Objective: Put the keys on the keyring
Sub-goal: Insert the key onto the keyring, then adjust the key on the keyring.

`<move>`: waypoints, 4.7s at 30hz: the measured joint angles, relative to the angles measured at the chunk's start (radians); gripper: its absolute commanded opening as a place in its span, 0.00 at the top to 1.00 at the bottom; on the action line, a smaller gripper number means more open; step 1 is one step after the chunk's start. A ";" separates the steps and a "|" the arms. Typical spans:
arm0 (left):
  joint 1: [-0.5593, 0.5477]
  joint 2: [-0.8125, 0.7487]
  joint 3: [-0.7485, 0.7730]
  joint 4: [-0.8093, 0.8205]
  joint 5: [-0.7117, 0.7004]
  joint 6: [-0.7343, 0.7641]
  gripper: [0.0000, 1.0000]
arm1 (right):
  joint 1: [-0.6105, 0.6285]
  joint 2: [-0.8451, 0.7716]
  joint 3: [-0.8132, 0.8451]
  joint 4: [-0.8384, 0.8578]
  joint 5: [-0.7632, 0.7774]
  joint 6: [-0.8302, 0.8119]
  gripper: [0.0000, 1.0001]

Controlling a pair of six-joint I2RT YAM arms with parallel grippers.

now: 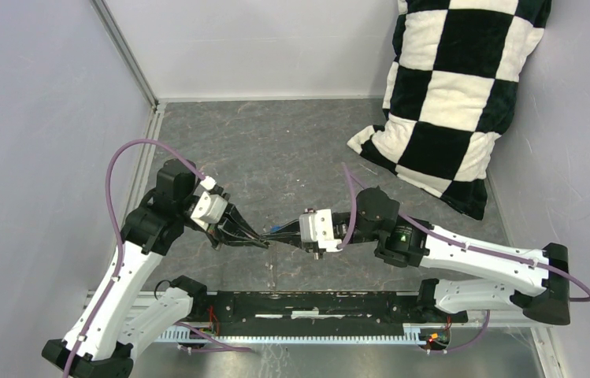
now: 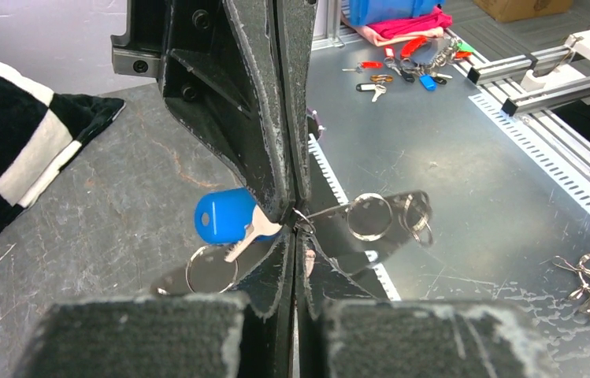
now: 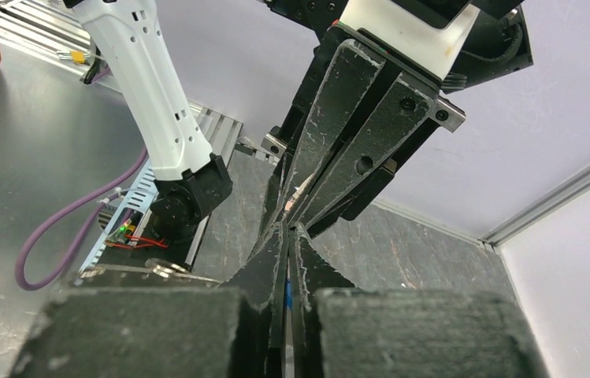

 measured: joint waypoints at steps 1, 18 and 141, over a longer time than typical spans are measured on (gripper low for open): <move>0.000 0.000 0.000 0.000 0.003 0.000 0.98 | -0.001 0.004 0.008 -0.010 -0.005 -0.002 0.94; 0.000 -0.003 0.000 -0.003 0.022 0.027 0.98 | -0.014 0.062 0.154 -0.210 -0.014 -0.061 0.68; 0.086 -0.047 0.110 -0.065 -0.131 0.222 0.70 | -0.112 0.124 0.379 -0.623 0.014 0.113 1.00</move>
